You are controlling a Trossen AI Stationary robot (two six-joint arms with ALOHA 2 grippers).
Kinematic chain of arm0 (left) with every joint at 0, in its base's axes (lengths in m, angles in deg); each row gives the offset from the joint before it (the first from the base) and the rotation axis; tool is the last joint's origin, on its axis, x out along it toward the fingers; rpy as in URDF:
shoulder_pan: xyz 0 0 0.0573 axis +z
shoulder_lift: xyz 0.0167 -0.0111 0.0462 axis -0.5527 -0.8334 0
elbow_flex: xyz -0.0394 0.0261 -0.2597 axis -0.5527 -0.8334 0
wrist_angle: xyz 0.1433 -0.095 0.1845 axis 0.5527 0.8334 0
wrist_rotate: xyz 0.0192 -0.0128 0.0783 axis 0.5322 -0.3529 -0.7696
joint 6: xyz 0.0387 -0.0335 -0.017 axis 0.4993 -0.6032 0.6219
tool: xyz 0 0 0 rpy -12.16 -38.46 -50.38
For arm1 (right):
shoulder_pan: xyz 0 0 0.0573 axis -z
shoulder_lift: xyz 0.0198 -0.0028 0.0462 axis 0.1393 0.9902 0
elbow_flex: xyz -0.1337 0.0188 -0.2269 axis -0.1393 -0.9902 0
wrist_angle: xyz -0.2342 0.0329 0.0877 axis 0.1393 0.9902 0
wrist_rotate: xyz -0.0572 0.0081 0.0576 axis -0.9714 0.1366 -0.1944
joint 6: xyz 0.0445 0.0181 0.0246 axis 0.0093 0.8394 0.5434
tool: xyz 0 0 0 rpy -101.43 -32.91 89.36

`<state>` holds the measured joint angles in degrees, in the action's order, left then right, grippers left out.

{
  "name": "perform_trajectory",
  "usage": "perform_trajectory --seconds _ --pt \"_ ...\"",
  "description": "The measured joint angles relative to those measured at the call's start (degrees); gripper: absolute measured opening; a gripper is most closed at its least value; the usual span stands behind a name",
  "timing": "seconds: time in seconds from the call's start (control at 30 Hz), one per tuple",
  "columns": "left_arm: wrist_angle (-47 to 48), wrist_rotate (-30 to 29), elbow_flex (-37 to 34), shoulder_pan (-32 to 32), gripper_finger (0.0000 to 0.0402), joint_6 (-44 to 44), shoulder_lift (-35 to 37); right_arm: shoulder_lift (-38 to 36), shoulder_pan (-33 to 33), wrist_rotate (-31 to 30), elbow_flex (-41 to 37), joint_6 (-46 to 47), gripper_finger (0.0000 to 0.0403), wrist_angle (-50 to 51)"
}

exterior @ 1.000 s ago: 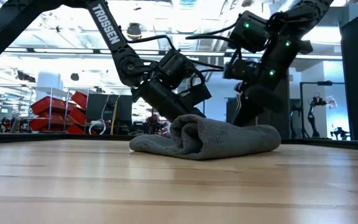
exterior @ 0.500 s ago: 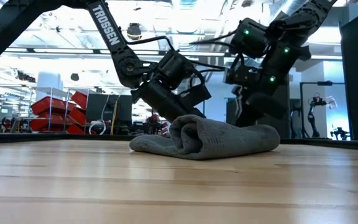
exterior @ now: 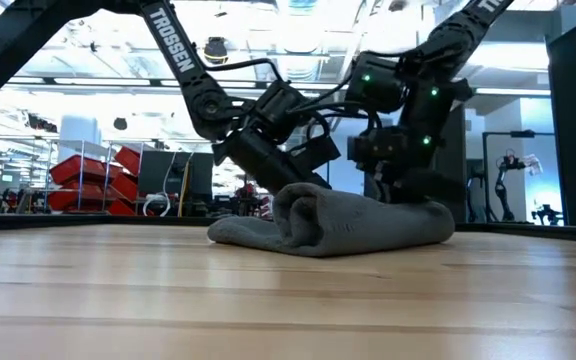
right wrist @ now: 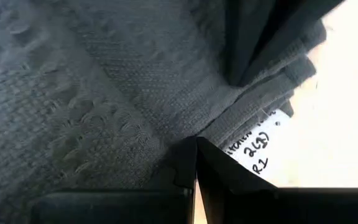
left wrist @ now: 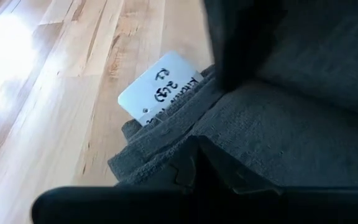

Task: Roll towel
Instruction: Roll the gray towel

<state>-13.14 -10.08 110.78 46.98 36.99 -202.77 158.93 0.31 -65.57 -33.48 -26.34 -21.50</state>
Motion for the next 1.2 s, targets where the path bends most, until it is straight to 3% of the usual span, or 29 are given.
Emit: perform_trajectory --seconds 0.43,0.7,1.03,1.2 --pt "0.9 0.1 0.0 0.8 0.0000 0.8 0.0 -1.2 -3.4 0.3 -0.1 3.8 0.0000 2.7" --pt "0.1 -0.6 0.0 0.7 0.0000 0.7 0.0 -2.4 -1.9 0.5 1.0 2.6 0.0000 -0.3" --pt "6.0 -3.2 -0.3 0.6 0.0000 2.8 4.8 -4.9 -0.8 0.5 -1.4 1.3 0.0000 -10.9" --pt "12.4 -6.0 -0.2 0.6 0.0000 4.9 11.4 -6.8 -0.6 9.9 -7.2 2.4 0.0000 -28.7"
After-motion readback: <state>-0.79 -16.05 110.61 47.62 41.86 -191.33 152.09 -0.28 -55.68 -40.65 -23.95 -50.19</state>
